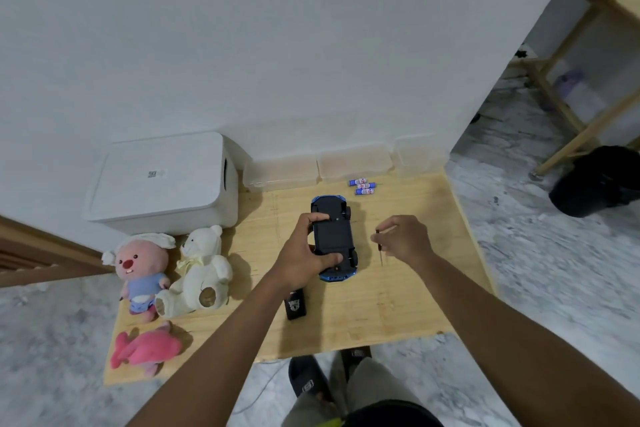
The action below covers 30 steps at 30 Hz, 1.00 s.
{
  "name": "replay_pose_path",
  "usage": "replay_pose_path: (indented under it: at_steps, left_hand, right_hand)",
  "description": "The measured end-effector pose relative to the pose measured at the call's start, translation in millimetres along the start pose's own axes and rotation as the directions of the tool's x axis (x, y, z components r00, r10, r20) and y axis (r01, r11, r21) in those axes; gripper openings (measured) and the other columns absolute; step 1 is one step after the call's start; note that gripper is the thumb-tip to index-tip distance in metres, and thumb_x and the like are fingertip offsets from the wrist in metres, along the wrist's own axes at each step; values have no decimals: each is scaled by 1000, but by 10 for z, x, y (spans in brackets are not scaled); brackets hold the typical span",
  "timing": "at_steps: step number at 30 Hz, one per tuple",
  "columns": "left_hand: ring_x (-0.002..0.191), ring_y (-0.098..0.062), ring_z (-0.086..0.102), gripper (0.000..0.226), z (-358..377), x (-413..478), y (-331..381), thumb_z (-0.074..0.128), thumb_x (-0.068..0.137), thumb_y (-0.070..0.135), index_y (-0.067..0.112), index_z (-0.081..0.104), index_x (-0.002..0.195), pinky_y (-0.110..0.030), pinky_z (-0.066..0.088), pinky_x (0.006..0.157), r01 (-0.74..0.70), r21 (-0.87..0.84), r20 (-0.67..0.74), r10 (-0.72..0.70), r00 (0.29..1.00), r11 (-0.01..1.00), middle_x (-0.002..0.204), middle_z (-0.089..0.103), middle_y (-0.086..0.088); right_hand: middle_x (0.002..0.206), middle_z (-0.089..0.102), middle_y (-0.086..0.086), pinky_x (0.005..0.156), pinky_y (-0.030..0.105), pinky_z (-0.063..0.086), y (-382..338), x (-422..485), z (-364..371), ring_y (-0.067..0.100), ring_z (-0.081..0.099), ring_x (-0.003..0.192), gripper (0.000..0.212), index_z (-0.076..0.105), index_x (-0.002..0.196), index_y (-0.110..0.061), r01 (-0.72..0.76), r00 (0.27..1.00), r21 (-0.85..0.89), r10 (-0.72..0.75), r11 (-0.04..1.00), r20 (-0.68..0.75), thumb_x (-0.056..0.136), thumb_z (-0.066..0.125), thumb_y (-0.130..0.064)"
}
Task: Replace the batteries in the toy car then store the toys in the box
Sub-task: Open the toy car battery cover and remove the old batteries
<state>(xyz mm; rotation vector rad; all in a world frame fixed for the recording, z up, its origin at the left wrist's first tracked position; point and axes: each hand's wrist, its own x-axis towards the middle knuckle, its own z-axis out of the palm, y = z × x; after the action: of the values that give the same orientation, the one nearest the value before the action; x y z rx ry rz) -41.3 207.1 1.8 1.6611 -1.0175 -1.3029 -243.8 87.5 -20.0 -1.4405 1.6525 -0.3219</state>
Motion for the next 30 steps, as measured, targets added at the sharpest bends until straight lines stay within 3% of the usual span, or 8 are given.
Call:
replay_pose_path:
  at_steps: [3, 8, 13, 16, 19, 21, 24, 30]
  left_hand:
    - [97, -25, 72, 70, 66, 71, -78, 87, 78, 9, 44, 49, 125, -47, 62, 89, 24, -17, -17, -24, 1000, 1000, 137, 56, 7]
    - [100, -25, 69, 69, 149, 145, -169, 86, 79, 6, 42, 50, 125, -45, 62, 89, 53, -59, -42, -56, 998, 997, 137, 57, 8]
    - [108, -29, 68, 69, 209, 181, -170, 86, 80, 4, 43, 49, 125, -46, 62, 89, 73, -84, -36, -76, 996, 994, 137, 56, 4]
    - [110, -34, 66, 69, 224, 199, -125, 85, 78, 2, 42, 50, 123, -50, 61, 89, 67, -90, -31, -70, 997, 994, 136, 56, 3]
    - [111, -28, 65, 68, 255, 219, -77, 83, 78, -1, 36, 50, 123, -49, 59, 93, 33, -86, -36, -36, 999, 996, 132, 59, 3]
    - [111, -22, 64, 67, 280, 231, -38, 82, 77, -3, 33, 50, 124, -49, 58, 95, 12, -85, -38, -15, 999, 996, 131, 60, 1]
    - [114, -17, 63, 67, 301, 251, 0, 81, 78, -5, 29, 50, 126, -43, 58, 95, -16, -73, -45, 13, 999, 997, 131, 60, 0]
    - [117, -13, 61, 69, 315, 253, 23, 83, 78, -2, 27, 49, 130, -28, 56, 89, -46, -59, -44, 43, 998, 997, 132, 60, 0]
  right_hand:
    - [92, 74, 9, 69, 39, 63, 208, 248, 191, 20, 73, 66, 13, 73, 77, -19, 3, 999, -92, 1, 996, 39, 74, 85, -15]
    - [84, 73, 4, 72, 31, 58, 337, 378, 334, 19, 70, 73, 22, 67, 74, -25, 54, 997, -138, -46, 989, 61, 72, 87, -16]
    - [81, 67, -1, 74, 26, 53, 320, 315, 262, 17, 67, 80, 24, 69, 101, -24, 161, 986, -97, -156, 982, 63, 80, 80, -25]
    - [89, 66, -8, 73, 24, 54, 108, 155, 127, 9, 66, 77, 23, 69, 112, -30, 370, 929, 9, -369, 929, -38, 89, 72, -27]
    - [103, 57, -16, 79, 15, 48, -77, 11, 12, 4, 57, 87, 38, 62, 126, -40, 588, 800, -16, -579, 808, 157, 90, 70, -31]
    - [112, 51, -17, 89, 21, 47, -114, 17, -1, 3, 51, 99, 45, 58, 133, -39, 655, 744, -120, -608, 746, 276, 90, 68, -36]
    - [113, 46, -18, 95, 32, 50, -138, 38, 7, 5, 49, 110, 46, 59, 131, -38, 662, 739, -146, -608, 735, 292, 86, 67, -43]
    - [116, 48, -13, 100, 33, 49, -220, 32, -28, 9, 49, 113, 48, 62, 125, -31, 666, 729, -134, -602, 734, 327, 79, 78, -38]
